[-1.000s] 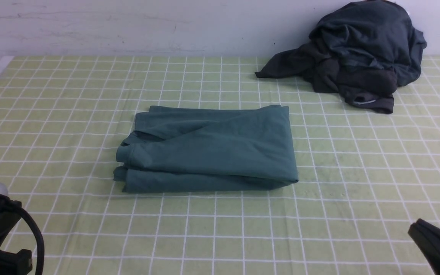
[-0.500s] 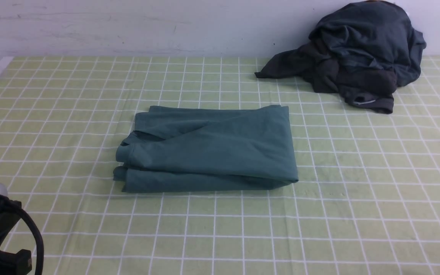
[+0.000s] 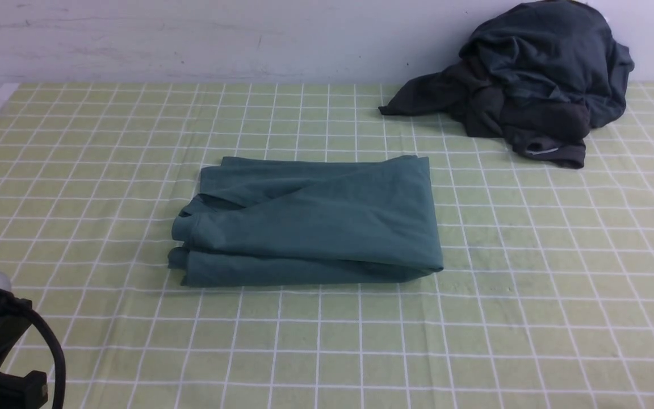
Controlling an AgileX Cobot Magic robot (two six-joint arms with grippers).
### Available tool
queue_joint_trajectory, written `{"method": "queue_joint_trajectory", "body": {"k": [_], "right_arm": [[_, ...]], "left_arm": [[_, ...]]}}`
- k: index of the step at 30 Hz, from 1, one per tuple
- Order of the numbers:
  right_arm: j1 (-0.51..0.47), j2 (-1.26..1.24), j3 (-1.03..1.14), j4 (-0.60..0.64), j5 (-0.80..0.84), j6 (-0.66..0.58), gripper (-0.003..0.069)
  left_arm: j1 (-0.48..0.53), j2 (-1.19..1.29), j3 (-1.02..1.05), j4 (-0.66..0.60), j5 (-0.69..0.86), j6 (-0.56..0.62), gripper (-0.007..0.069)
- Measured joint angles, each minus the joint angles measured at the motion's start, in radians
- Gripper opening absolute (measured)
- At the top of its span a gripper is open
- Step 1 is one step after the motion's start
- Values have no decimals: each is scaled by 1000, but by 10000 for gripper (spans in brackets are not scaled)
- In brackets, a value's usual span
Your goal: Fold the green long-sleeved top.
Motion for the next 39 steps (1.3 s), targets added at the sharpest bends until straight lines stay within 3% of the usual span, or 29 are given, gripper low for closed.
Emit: {"method": "queue_joint_trajectory", "body": {"k": [14,25,39], "right_arm": [[0,0,0,0,1,0,-14],[0,0,0,1,2,0,-14],[-3,0,-1,4,4,0,-14]], "left_arm": [[0,-46,37,1,-25,0,-3],[0,-523,439,9,-43,2,-3],[31,-542,448,68,-89,3,-3]]}}
